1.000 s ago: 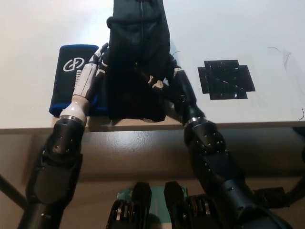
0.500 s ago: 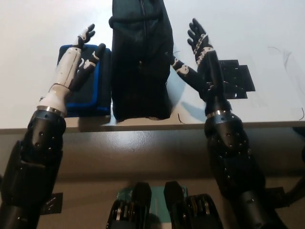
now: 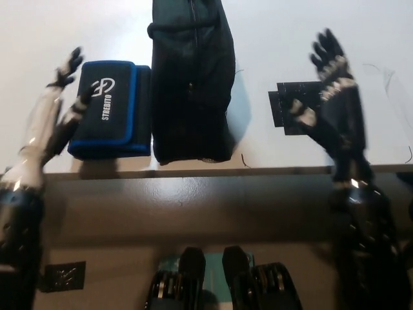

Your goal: Use both hands to pick up the lunch bag on the right hand side and smoothly move it near the note book on the left hand side

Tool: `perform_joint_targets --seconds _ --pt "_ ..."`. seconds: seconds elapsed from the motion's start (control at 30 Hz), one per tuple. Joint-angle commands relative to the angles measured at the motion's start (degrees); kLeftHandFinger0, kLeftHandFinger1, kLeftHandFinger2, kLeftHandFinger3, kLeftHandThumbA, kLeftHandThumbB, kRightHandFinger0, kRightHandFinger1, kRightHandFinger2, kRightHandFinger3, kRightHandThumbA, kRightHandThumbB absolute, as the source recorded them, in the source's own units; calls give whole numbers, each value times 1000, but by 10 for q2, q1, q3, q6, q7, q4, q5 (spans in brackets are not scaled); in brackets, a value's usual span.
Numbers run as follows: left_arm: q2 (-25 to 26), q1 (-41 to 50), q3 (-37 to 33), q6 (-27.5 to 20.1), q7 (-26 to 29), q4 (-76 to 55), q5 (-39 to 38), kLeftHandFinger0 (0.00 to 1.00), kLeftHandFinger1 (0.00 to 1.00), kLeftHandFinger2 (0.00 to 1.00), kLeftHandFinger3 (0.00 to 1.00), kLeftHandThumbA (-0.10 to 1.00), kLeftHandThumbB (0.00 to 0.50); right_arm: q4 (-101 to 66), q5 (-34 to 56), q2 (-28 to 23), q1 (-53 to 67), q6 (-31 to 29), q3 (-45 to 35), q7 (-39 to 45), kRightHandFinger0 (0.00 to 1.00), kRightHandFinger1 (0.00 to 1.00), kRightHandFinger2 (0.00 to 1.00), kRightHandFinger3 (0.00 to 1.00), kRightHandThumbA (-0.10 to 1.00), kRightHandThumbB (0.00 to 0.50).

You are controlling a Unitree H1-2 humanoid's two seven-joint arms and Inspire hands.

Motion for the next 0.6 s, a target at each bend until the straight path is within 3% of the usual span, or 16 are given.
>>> perform_joint_targets --seconds 0.0,0.07,0.13,0.23,0.27,0.37,0.57 --pt "21 56 50 -100 8 -43 -77 1000 1000 1000 1000 1000 388 -82 23 -38 59 16 -28 16 1000 1000 1000 1000 1000 368" --pt "13 91 66 -126 13 -54 -98 1000 1000 1000 1000 1000 377 -89 12 -41 88 1 -44 0 1000 1000 1000 1000 1000 400" --pt "8 115 76 -144 11 -57 -115 1000 1000 1000 1000 1000 336 -88 11 -48 107 -10 -53 -2 1000 1000 1000 1000 1000 444" --pt "10 143 84 -168 6 -50 -130 1000 1000 1000 1000 1000 274 -85 10 -57 128 -19 -59 2 1000 1000 1000 1000 1000 457" --pt "10 156 87 -174 3 -44 -137 1000 1000 1000 1000 1000 302 -84 8 -59 135 -23 -61 3 1000 1000 1000 1000 1000 457" --pt "9 179 93 -188 4 -35 -137 1000 1000 1000 1000 1000 319 -78 8 -63 145 -33 -64 6 1000 1000 1000 1000 1000 452" --pt "9 212 104 -229 10 12 -135 1000 1000 1000 1000 1000 332 -34 13 -65 167 -65 -68 14 1000 1000 1000 1000 1000 359"
